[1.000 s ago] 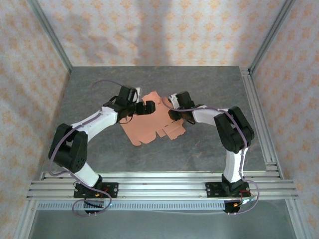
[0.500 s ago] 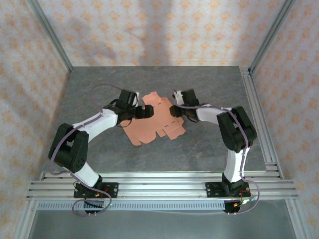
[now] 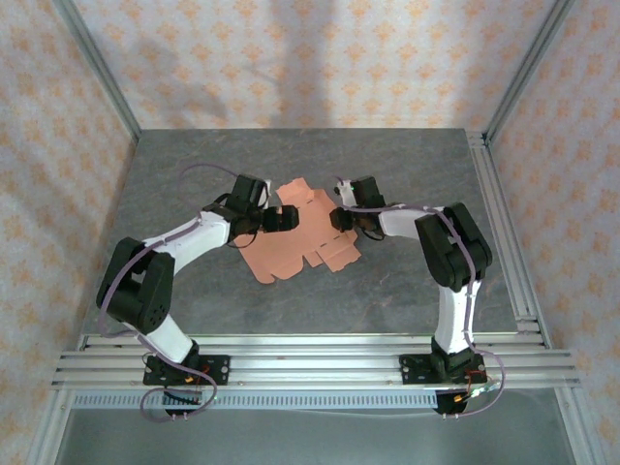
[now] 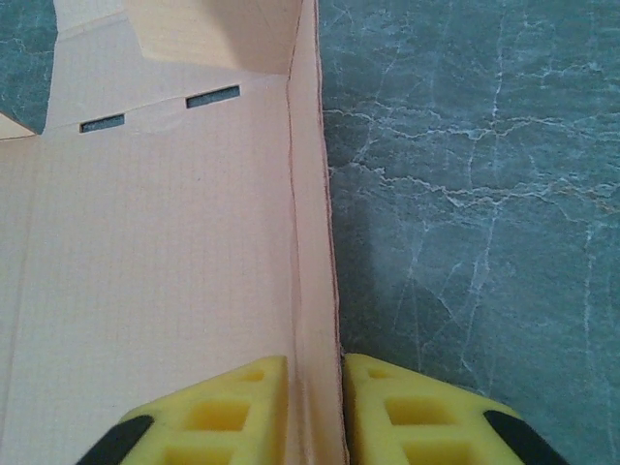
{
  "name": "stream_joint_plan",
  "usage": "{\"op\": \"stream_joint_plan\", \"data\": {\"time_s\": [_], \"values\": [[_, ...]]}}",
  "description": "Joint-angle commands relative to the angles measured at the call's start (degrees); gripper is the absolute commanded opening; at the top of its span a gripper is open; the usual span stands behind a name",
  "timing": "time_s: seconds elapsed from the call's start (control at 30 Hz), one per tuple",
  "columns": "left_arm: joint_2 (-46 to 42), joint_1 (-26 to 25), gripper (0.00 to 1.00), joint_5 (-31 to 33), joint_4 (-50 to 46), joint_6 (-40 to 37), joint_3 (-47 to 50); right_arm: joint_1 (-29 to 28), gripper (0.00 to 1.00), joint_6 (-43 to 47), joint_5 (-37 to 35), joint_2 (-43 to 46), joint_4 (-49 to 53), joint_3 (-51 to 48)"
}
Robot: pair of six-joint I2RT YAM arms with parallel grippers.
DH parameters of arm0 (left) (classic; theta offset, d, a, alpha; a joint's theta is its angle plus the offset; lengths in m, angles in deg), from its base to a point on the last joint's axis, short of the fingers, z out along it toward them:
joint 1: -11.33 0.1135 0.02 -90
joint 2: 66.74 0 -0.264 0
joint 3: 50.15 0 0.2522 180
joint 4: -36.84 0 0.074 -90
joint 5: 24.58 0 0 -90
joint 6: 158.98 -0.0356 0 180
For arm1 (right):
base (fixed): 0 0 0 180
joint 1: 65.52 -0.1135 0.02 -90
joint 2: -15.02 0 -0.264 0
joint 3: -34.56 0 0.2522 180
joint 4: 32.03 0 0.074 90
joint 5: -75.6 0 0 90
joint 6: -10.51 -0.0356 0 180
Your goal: Fold the paper box
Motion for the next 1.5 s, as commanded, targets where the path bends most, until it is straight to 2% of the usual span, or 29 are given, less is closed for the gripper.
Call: {"op": "stream_joint_plan", "data": {"time_s": [0.0, 0.13, 0.2, 0.33, 0.63, 0.77, 0.83, 1.17, 1.3, 1.4, 1.47], "values": [[1.0, 0.0, 1.0, -0.4, -0.8, -0.4, -1.2, -0.2, 0.18, 0.3, 0.4, -1.0, -1.0, 0.2], [1.4, 0.0, 1.0, -1.7, -0.5, -0.1, -1.6, -0.2, 0.05, 0.9, 0.4, -0.6, -0.8, 0.2], [1.4, 0.0, 1.0, -1.5, -0.2, 0.1, -1.5, -0.2, 0.04, 1.3, 0.6, -0.3, -0.2, 0.2], [1.4, 0.0, 1.0, -1.2, -0.1, 0.1, -1.5, -0.2, 0.11, 1.9, 1.0, 0.9, 0.1, -0.3], [0.5, 0.0, 1.0, -1.4, -0.6, 0.3, -1.6, -0.2, 0.12, 1.3, 1.0, 1.8, -1.0, -1.6], [0.2, -0.1, 1.0, -1.0, -1.0, 0.0, -1.7, -0.2, 0.2, 1.1, 1.9, 2.4, -1.5, -1.8], [0.3, 0.0, 1.0, -1.0, -1.0, 0.0, -1.7, -0.2, 0.2, 1.1, 1.8, 2.8, -1.7, -2.0], [-0.8, 0.0, 1.0, -0.7, -1.2, 0.3, -1.4, -0.2, 0.03, 0.5, 1.1, 2.6, -2.3, -2.6], [-1.8, 0.1, 1.0, 0.7, 0.7, 1.4, -0.1, -0.2, 0.0, 0.9, 0.9, 3.2, -2.4, -2.6], [-5.0, 0.3, 1.0, 7.5, 4.9, 5.4, 3.3, -0.4, 0.0, 2.9, -0.7, 4.5, -2.6, -3.3], [-6.8, 0.7, 1.0, 9.5, 5.6, 5.7, 4.6, -0.9, 0.0, 4.9, -3.1, 5.7, -2.3, -3.6]]}}
